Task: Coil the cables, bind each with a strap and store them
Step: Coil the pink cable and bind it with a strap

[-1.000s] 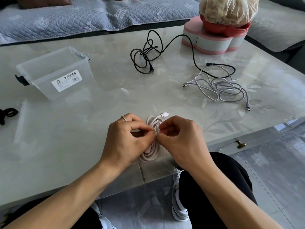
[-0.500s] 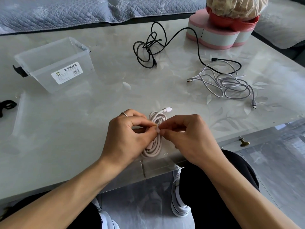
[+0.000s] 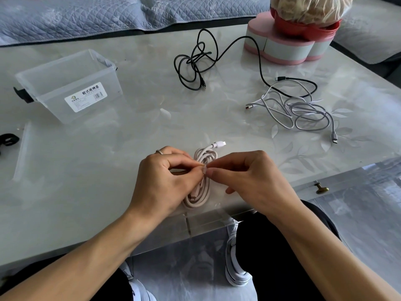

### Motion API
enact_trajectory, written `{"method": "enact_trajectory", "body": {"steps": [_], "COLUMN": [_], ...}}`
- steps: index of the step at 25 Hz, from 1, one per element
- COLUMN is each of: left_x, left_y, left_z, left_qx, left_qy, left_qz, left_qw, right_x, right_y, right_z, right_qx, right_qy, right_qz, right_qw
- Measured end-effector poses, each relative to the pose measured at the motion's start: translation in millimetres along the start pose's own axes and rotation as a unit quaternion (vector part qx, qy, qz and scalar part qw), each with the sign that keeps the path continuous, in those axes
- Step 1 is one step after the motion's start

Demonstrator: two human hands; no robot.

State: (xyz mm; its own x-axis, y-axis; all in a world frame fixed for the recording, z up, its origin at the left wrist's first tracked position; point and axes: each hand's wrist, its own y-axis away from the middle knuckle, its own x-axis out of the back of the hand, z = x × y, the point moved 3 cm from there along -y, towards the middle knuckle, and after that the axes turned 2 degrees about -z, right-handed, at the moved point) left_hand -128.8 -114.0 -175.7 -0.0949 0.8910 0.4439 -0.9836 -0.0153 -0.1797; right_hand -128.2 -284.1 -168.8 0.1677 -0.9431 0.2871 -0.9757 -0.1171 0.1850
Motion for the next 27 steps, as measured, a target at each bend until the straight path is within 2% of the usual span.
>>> {"method": "enact_trajectory", "body": {"steps": [7, 11, 14, 18, 23, 25, 27], "left_x": [1, 1, 4, 7, 20, 23, 24], "left_y": [2, 1, -4, -6, 2, 7, 12], "left_z": [0, 1, 1, 1, 10, 11, 12], "left_qx": [0.0, 0.017, 0.058, 0.093, 0.037, 0.048, 0.075], "left_qy": [-0.005, 0.005, 0.055, 0.13, 0.168, 0.218, 0.223], "left_qz": [0.007, 0.018, 0.018, -0.002, 0.0, -0.035, -0.064], "left_qw": [1.0, 1.0, 0.997, 0.987, 0.985, 0.974, 0.97], "right_x": [-3, -5, -6, -8, -14, -18, -22], "right_y": [-3, 3, 7, 5, 8, 8, 6], "right_z": [5, 0, -3, -2, -13, -17, -23], "right_qx": [0.009, 0.087, 0.127, 0.159, 0.227, 0.239, 0.247], "right_qy": [0.025, 0.067, 0.095, 0.064, 0.011, -0.014, -0.026], "right_qz": [0.039, 0.048, 0.041, 0.072, 0.107, 0.125, 0.146], "right_qw": [0.999, 0.993, 0.986, 0.982, 0.968, 0.963, 0.958]}}
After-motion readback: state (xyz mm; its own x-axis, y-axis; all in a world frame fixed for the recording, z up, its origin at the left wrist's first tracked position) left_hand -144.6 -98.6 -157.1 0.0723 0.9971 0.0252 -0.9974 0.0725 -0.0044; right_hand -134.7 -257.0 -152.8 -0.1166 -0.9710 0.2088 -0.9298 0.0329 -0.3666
